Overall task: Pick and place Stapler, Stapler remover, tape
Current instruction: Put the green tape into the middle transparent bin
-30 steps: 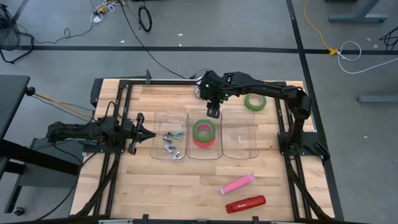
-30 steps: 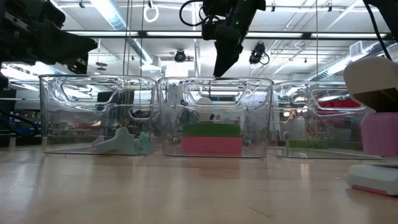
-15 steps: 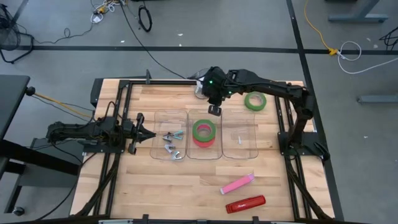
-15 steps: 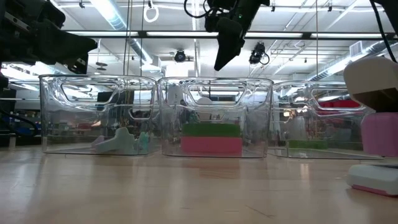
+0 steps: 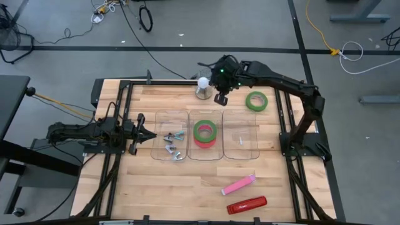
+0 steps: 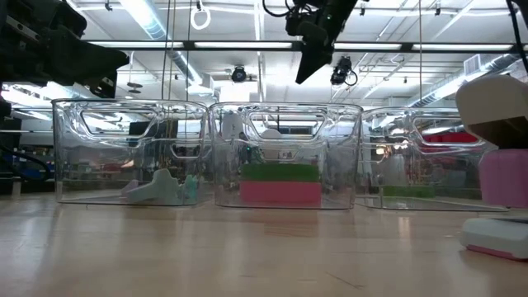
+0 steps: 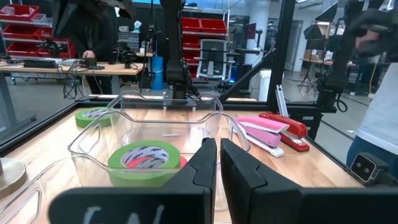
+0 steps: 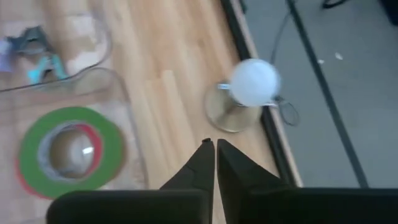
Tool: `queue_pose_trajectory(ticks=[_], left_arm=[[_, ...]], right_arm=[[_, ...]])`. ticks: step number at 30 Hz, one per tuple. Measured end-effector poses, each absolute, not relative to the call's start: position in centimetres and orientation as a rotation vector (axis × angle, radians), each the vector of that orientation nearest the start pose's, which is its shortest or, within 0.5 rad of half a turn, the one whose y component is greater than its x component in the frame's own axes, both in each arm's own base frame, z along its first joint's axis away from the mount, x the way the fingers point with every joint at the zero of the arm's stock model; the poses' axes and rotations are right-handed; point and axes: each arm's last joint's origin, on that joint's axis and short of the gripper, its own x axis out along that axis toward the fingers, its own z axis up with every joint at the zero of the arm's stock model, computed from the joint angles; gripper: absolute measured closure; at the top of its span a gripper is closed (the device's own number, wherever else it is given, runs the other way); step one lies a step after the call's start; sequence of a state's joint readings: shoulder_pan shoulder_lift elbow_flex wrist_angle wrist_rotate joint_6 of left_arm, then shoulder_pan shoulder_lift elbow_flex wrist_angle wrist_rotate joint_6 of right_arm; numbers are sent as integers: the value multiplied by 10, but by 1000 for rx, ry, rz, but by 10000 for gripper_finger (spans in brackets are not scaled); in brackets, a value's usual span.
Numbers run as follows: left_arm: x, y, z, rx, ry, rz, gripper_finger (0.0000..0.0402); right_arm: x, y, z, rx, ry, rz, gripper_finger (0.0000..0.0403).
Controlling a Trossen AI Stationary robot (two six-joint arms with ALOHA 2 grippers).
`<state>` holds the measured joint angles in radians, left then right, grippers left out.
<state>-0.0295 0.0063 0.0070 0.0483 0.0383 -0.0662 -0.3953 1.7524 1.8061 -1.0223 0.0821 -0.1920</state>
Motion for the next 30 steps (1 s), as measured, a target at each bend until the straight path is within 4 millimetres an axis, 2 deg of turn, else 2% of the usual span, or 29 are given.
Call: queue_pose_trajectory(ticks=[6, 17, 25, 30], left_arm=[[97, -4, 170, -66, -47, -70, 376], [97, -4, 170, -66, -47, -69, 376], [97, -4, 170, -66, -47, -69, 376], [97, -4, 170, -66, -47, -69, 376]], right_arm=[[320, -153, 367, -30, 994, -437, 400], [293, -173, 376, 28, 1015, -560, 402], [278, -182, 372, 128, 1065, -627, 403], [261, -182, 362, 161, 1057, -683, 403]])
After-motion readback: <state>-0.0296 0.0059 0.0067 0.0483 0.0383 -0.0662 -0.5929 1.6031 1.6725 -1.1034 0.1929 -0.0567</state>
